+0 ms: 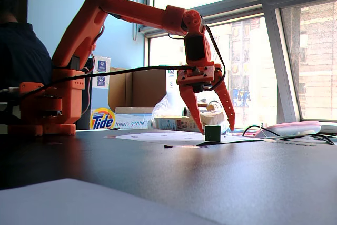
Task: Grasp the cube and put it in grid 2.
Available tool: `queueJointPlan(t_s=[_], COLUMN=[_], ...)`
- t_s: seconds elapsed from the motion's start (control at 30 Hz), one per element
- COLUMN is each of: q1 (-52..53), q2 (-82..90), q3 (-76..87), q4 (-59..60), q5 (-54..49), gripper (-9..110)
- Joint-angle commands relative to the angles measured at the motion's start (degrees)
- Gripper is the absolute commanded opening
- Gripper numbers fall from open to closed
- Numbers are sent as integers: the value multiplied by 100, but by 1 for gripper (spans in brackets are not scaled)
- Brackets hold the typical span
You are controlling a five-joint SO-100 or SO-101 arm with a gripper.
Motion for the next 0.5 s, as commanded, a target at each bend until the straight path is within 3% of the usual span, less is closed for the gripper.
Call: queueJointPlan(t_s=[0.0, 0.27, 0.47], q1=[158, 1116, 2312], q2=[1011, 2988, 4764], q3=[-220, -940, 633], q4=[114, 1028, 1371], q5=[-132, -615, -844], gripper=[25, 25, 23])
